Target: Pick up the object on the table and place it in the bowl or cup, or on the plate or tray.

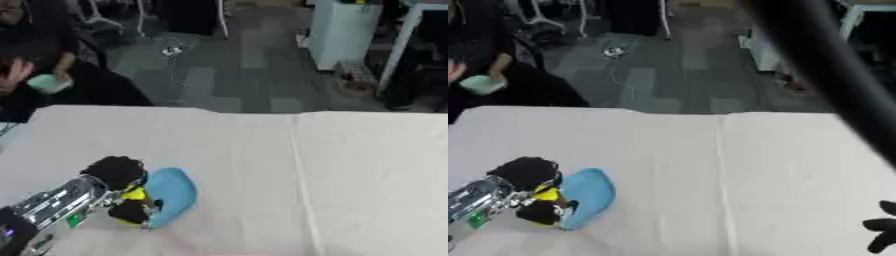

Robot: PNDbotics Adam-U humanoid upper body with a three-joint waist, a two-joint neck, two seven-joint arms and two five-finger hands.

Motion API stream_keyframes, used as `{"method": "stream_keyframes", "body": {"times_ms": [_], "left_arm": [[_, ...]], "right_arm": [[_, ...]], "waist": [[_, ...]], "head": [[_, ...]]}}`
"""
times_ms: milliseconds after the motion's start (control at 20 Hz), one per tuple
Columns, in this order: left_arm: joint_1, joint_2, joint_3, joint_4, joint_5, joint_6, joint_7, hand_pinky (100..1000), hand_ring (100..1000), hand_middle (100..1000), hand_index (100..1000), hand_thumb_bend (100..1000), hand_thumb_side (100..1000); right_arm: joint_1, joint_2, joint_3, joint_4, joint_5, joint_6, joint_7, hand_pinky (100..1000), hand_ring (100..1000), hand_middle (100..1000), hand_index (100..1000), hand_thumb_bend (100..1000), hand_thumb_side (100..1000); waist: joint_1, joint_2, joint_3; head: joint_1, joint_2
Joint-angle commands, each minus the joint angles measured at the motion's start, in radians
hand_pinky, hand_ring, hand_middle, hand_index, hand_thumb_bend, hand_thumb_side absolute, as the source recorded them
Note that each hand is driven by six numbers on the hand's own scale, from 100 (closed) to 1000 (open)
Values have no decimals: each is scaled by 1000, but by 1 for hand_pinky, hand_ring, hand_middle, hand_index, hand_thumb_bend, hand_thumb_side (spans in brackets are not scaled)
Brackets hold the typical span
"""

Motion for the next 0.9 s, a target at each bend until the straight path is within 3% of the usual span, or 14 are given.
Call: {"method": "stream_keyframes", "body": {"times_ms": [50, 250, 400, 600, 800, 850, 900], "left_arm": [[-40, 6, 27, 55, -25, -27, 135, 100, 100, 100, 301, 100, 812], [-83, -25, 25, 141, -11, -58, 308, 100, 100, 100, 303, 100, 816], [-102, -51, 9, 199, 23, -83, 373, 100, 100, 100, 310, 100, 820], [-103, -70, -24, 226, 67, -121, 383, 100, 100, 100, 313, 100, 816], [-89, -77, -46, 230, 150, -110, 290, 100, 100, 100, 354, 100, 822], [-84, -76, -51, 228, 158, -104, 266, 100, 100, 161, 416, 115, 897], [-80, -75, -56, 226, 157, -100, 242, 217, 357, 410, 570, 249, 925]], "right_arm": [[-5, -2, 3, -14, 5, -1, -3, 367, 606, 766, 763, 100, 944], [-16, -5, 2, -14, -5, -3, 1, 367, 606, 767, 764, 100, 943], [-24, -8, -1, -14, -17, -5, 7, 367, 606, 767, 766, 100, 942], [-30, -12, -8, -14, -33, -8, 14, 367, 606, 767, 767, 100, 941], [-31, -16, -13, -14, -46, -11, 21, 368, 606, 767, 763, 100, 941], [-31, -17, -14, -14, -47, -12, 22, 368, 606, 767, 763, 100, 941], [-31, -17, -15, -14, -49, -13, 24, 368, 606, 766, 762, 100, 941]], "waist": [[0, -5, -4], [0, 0, -14], [1, 3, -22], [2, 6, -28], [3, 4, -30], [3, 4, -30], [3, 4, -30]], "head": [[-4, -16], [2, -21], [6, -17], [6, -7], [6, -3], [5, -3], [5, -3]]}}
